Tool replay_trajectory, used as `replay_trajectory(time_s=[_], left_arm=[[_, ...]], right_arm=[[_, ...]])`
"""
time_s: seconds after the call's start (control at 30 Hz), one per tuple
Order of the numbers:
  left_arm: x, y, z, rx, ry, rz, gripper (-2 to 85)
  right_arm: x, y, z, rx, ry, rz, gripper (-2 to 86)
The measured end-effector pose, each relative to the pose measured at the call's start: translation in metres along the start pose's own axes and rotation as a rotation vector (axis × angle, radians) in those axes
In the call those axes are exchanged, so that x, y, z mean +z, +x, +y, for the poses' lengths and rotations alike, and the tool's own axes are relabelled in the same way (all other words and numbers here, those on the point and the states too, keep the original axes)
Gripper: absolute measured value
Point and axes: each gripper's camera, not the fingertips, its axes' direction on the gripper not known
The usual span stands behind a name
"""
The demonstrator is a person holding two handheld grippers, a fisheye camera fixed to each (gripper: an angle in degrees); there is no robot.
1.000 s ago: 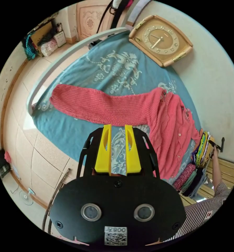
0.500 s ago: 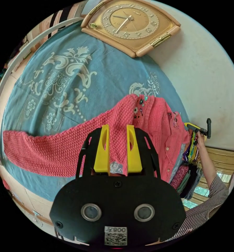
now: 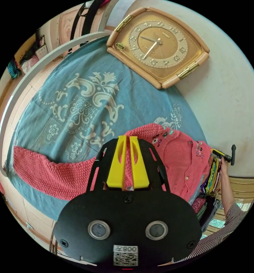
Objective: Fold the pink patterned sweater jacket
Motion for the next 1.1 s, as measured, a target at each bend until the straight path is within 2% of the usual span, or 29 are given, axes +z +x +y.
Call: replay_trajectory(time_s=[0.13,0.3,0.43,0.63,0.83,0.9,1.0,1.1], left_arm=[[0.025,-0.005,0.016,-0.061,-0.038,0.040,3.9],[0.013,0.002,0.053,-0.035,0.068,0.093,6.9],[0.006,0.014,0.089,0.024,0.079,0.134,8.0],[0.027,0.055,0.160,0.166,-0.052,0.231,7.7],[0.078,0.101,0.182,0.261,-0.183,0.207,7.2],[0.088,0.113,0.187,0.254,-0.205,0.157,7.0],[0.081,0.129,0.207,0.296,-0.167,0.259,7.0],[0.084,0.146,0.235,0.334,-0.208,0.318,7.1]], right_arm=[[0.042,0.013,0.005,0.115,-0.067,-0.092,1.4],[0.048,0.020,0.025,0.148,0.016,-0.158,4.0],[0.047,0.030,0.054,0.187,0.090,-0.184,5.4],[0.053,0.038,0.091,0.226,0.143,-0.315,2.9],[0.115,0.003,0.091,0.144,-0.084,-0.142,0.4],[0.115,0.006,0.097,0.192,-0.036,-0.188,0.6],[0.101,0.008,0.119,0.184,0.052,-0.222,2.2],[0.101,0.003,0.149,0.158,0.067,-0.224,6.1]])
